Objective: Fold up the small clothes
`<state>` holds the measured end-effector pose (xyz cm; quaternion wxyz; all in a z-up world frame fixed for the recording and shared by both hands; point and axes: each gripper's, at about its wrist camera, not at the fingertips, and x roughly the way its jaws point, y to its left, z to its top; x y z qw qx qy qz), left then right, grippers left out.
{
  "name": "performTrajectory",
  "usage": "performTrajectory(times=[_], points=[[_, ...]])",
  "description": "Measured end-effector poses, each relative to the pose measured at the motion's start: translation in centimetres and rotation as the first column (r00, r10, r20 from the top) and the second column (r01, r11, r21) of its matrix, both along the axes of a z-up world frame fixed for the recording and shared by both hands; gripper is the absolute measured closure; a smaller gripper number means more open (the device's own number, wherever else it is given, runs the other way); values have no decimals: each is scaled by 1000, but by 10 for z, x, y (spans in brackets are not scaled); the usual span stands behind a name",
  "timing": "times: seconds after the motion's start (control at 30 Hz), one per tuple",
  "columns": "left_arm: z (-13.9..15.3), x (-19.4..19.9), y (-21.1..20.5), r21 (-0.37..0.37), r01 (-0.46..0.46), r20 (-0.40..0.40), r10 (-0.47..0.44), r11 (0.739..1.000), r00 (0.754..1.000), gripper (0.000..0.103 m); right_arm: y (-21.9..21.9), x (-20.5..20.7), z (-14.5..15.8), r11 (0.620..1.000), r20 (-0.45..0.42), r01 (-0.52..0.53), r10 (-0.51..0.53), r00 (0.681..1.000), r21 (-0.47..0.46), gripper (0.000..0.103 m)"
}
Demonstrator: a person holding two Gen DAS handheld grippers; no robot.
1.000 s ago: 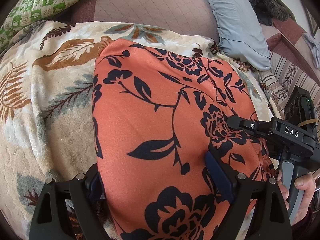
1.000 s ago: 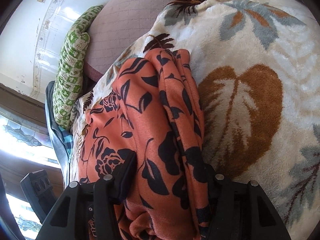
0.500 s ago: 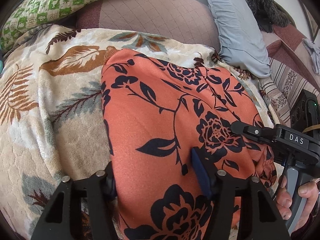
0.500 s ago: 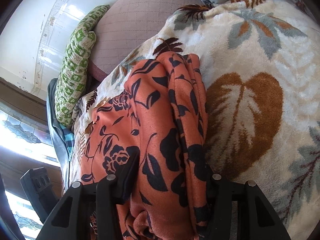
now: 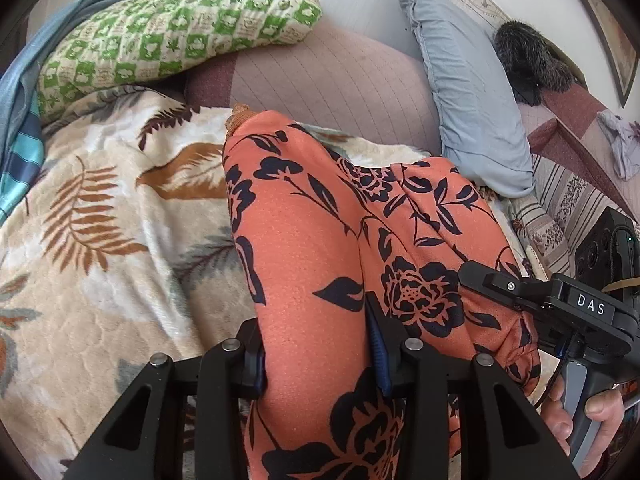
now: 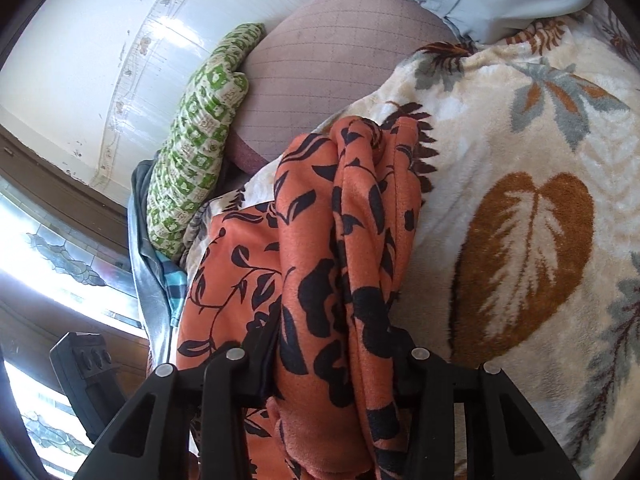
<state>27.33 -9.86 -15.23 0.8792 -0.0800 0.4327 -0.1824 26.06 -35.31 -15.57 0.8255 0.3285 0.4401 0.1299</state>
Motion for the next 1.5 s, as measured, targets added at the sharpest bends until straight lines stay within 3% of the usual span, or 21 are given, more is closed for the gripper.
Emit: performTrajectory(times=[0.2, 0.33, 0.37, 0.47, 0.53, 0.7, 0.8, 0.93, 1.07, 1.13, 1.2, 1.3, 1.37, 1.5], points=[[6, -1, 45, 13, -66, 20, 66, 998, 998, 62, 31, 6, 0, 994, 36, -29, 26, 999, 101, 60], [-19, 7, 64, 89, -110, -41, 114, 990, 993, 59, 60, 17, -26, 994, -32, -40, 43, 999, 102, 60], [-29, 9, 69, 113, -125, -68, 133, 986, 989, 57, 67, 20, -36, 995, -56, -39, 44, 997, 87, 60], [-48, 13, 80, 114, -148, -96, 159, 982, 983, 40, 81, 24, -53, 997, -75, -23, 18, 997, -69, 60], [-44, 12, 79, 151, -152, -80, 166, 977, 983, 31, 84, 27, -54, 996, -81, -29, 22, 996, -82, 53], [-38, 12, 81, 145, -158, -84, 171, 977, 982, 31, 89, 30, -49, 986, -84, -58, 45, 995, -155, 50], [-30, 6, 83, 178, -183, -34, 192, 967, 981, 31, 85, 23, -38, 981, -64, -55, 44, 997, -184, 50], [-17, -6, 85, 223, -223, 44, 218, 949, 975, 31, 82, -4, -6, 957, 76, -6, 30, 997, -291, 50], [-14, -18, 80, 274, -228, 76, 216, 934, 973, 31, 106, -27, 17, 940, 181, -79, 145, 973, -332, 50], [-20, -23, 75, 325, -226, 72, 215, 918, 974, 30, 124, -32, 13, 925, 165, -135, 204, 965, -355, 64], [-29, -25, 72, 355, -219, 63, 211, 909, 975, 29, 135, -32, 0, 904, 105, -163, 221, 969, -396, 65], [-41, -27, 69, 410, -239, 106, 214, 881, 971, 15, 138, -24, -35, 881, -16, -189, 202, 979, -433, 64], [-48, -24, 69, 425, -249, 125, 216, 870, 968, 10, 132, -23, -39, 893, 3, -173, 191, 982, -415, 66], [-46, -25, 75, 381, -280, 97, 263, 881, 960, 9, 129, -31, -36, 897, 12, -155, 175, 984, -414, 66]])
